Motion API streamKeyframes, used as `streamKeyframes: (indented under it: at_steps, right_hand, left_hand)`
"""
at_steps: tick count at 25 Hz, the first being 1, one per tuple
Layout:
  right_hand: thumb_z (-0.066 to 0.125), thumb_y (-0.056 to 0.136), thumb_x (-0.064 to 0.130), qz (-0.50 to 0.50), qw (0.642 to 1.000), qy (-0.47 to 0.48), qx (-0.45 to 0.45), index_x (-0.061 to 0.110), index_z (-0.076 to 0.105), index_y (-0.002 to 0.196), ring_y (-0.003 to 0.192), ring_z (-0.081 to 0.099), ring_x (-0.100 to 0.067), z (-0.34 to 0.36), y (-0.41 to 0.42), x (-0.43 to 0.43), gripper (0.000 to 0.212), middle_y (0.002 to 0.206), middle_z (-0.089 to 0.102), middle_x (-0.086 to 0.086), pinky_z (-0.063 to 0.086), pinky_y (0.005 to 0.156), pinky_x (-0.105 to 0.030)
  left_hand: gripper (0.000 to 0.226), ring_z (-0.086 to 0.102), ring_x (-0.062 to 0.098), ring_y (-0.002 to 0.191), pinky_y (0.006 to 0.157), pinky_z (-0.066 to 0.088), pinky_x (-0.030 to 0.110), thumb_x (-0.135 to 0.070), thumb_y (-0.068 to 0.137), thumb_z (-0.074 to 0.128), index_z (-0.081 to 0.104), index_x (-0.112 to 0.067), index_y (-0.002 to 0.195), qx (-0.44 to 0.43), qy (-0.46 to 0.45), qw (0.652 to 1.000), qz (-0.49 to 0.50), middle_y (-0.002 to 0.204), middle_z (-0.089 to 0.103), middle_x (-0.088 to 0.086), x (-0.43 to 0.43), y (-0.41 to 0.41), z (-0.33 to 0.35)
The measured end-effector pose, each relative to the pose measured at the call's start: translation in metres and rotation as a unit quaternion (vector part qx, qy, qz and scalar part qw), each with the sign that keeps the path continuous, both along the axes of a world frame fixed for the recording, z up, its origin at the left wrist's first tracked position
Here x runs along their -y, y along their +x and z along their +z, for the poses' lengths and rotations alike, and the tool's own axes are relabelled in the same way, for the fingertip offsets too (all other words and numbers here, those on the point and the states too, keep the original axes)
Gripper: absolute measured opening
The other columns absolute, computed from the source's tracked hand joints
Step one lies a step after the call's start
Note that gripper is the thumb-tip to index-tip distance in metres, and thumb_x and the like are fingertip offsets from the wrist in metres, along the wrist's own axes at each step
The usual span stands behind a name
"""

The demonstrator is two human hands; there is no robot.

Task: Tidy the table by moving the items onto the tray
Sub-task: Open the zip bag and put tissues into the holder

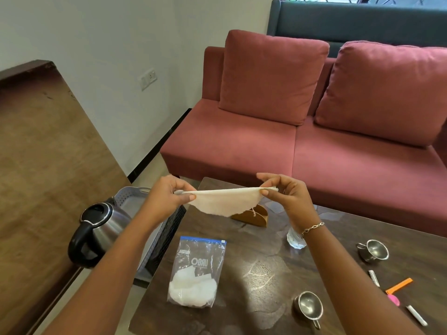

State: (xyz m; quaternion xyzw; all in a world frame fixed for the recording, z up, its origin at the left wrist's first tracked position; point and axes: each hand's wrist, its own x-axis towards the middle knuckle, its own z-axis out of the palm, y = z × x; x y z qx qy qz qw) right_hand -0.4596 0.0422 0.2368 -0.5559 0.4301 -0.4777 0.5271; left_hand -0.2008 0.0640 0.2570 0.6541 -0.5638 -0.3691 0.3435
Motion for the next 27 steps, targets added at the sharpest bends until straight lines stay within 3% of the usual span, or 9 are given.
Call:
streamKeyframes:
  at_steps: [2,4,7,11,16,18,21,23,27]
  right_hand:
    - [0.06,0.077,-0.009,0.009,1.0,-0.007,-0.003,0.006,0.062,0.076,0.087,0.066,-0.016,0.005,0.001,0.0,0.016,0.091,0.067,-0.012,0.052,0.067,-0.019]
    - [0.062,0.078,-0.007,0.005,0.997,-0.044,-0.069,0.013,0.063,0.075,0.08,0.064,-0.019,0.01,0.003,0.0,0.02,0.082,0.067,-0.006,0.052,0.069,-0.026]
    - [0.065,0.078,0.0,0.022,0.97,-0.117,-0.214,0.026,0.063,0.073,0.076,0.06,-0.016,0.022,0.009,0.0,0.026,0.078,0.066,0.006,0.052,0.073,-0.034]
    - [0.065,0.077,0.005,0.073,0.935,-0.172,-0.303,0.026,0.064,0.076,0.073,0.062,-0.015,0.04,0.02,-0.007,0.021,0.077,0.069,0.002,0.053,0.07,-0.034]
    - [0.066,0.077,0.012,0.1,0.947,-0.165,-0.255,0.029,0.064,0.078,0.075,0.064,-0.021,0.049,0.024,-0.004,0.017,0.078,0.067,0.002,0.055,0.072,-0.043]
    - [0.068,0.078,0.016,0.101,0.971,-0.117,-0.182,0.025,0.064,0.086,0.081,0.064,-0.024,0.045,0.022,-0.001,0.013,0.085,0.067,-0.002,0.056,0.076,-0.043]
    - [0.073,0.071,0.026,0.13,0.99,0.034,-0.032,0.013,0.06,0.108,0.089,0.063,-0.015,0.03,0.016,-0.004,0.042,0.1,0.066,-0.002,0.053,0.076,-0.031]
    - [0.074,0.061,0.028,0.157,0.982,0.105,-0.004,0.01,0.055,0.116,0.088,0.064,-0.011,0.015,0.014,-0.008,0.061,0.101,0.066,0.0,0.051,0.067,-0.022]
    - [0.074,0.064,0.003,0.13,0.981,0.145,-0.014,0.001,0.06,0.104,0.068,0.064,-0.009,-0.006,0.021,-0.015,0.042,0.078,0.066,0.0,0.049,0.051,-0.018]
  left_hand:
    - [0.025,0.058,0.023,0.09,0.085,0.047,0.04,-0.001,0.08,0.067,0.063,-0.023,0.07,0.044,0.011,0.999,-0.028,0.09,0.062,0.004,-0.001,-0.002,-0.004]
    - [0.019,0.057,0.015,0.103,0.089,0.044,0.03,-0.012,0.079,0.07,0.063,-0.022,0.093,0.113,0.014,0.988,-0.101,0.104,0.063,-0.003,-0.005,-0.007,-0.003]
    - [0.052,0.052,-0.002,0.103,0.082,0.037,0.009,-0.024,0.075,0.074,0.053,-0.023,0.123,0.111,-0.033,0.98,-0.164,0.114,0.06,-0.014,-0.012,-0.03,0.001]
    - [0.048,0.058,0.0,0.105,0.094,0.047,0.028,-0.033,0.073,0.074,0.058,-0.023,0.117,0.032,-0.06,0.977,-0.202,0.111,0.066,-0.01,-0.012,-0.059,-0.001]
    - [0.019,0.069,0.025,0.088,0.082,0.055,0.046,-0.025,0.073,0.064,0.067,-0.018,0.091,-0.102,-0.044,0.979,-0.171,0.091,0.072,0.01,-0.015,-0.064,-0.002]
    - [0.016,0.068,0.031,0.085,0.076,0.055,0.042,-0.014,0.077,0.068,0.066,-0.007,0.092,-0.164,-0.033,0.976,-0.137,0.089,0.072,0.016,-0.017,-0.064,-0.001]
    - [0.012,0.07,0.015,0.073,0.065,0.057,0.025,0.0,0.083,0.061,0.065,-0.008,0.09,-0.273,-0.016,0.96,-0.064,0.076,0.074,0.001,-0.018,-0.064,-0.003]
    - [0.013,0.07,0.012,0.072,0.065,0.057,0.025,0.0,0.084,0.059,0.065,-0.011,0.089,-0.332,-0.003,0.943,-0.021,0.075,0.074,-0.002,-0.017,-0.062,-0.009]
    - [0.014,0.07,0.013,0.074,0.068,0.059,0.027,0.0,0.085,0.057,0.064,-0.011,0.09,-0.389,0.012,0.92,0.044,0.075,0.074,-0.001,-0.014,-0.058,-0.022]
